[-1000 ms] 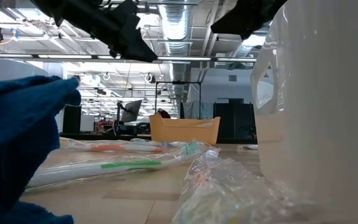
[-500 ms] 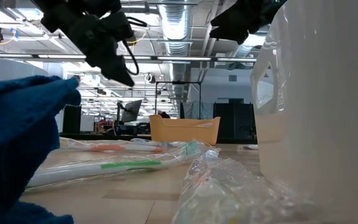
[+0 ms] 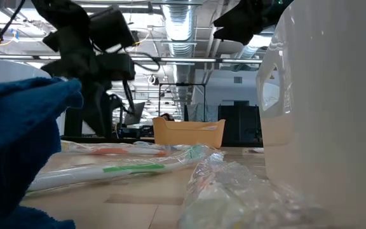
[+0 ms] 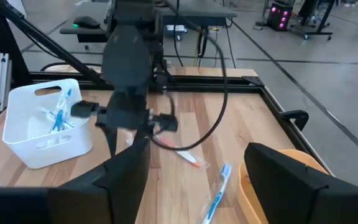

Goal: Pick & Place Toothbrushes
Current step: Put the orange toothbrush into the right white bin

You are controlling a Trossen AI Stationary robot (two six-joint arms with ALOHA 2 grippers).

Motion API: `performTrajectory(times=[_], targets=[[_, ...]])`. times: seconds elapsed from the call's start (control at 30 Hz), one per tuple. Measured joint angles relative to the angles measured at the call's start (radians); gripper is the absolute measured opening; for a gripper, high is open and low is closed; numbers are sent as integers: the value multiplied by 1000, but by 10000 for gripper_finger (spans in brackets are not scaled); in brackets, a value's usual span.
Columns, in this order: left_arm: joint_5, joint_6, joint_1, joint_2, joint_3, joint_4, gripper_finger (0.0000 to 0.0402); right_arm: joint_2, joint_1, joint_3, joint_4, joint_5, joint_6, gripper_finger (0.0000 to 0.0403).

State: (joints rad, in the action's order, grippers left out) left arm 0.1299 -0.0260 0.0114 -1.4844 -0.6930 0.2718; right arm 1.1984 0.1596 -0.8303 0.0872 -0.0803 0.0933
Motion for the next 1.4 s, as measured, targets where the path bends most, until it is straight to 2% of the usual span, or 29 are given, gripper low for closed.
performTrajectory(times=[0.33, 0.43, 0.53, 0.67, 0.73, 0.93, 1.1, 1.4], targets=[[-2, 23, 2, -126, -5, -24, 136, 0, 0, 0, -5, 2, 14, 255], [-44, 21, 4, -143, -5, -30, 128, 0, 0, 0, -5, 2, 14, 255], [-50, 31, 3, -155, -5, -34, 95, 0, 0, 0, -9, 2, 14, 255], [-53, 51, -3, -159, -5, -37, 31, 0, 0, 0, -24, 2, 13, 255], [-58, 60, -7, -155, -5, -38, 13, 0, 0, 0, -24, 2, 13, 255], [-88, 47, -3, -141, -1, -35, 25, 0, 0, 0, -24, 2, 12, 255], [-96, 45, -2, -112, 1, -35, 9, 0, 0, 0, -27, 2, 12, 255], [-97, 14, 5, -48, 5, -26, 9, 0, 0, 0, -28, 2, 12, 255]])
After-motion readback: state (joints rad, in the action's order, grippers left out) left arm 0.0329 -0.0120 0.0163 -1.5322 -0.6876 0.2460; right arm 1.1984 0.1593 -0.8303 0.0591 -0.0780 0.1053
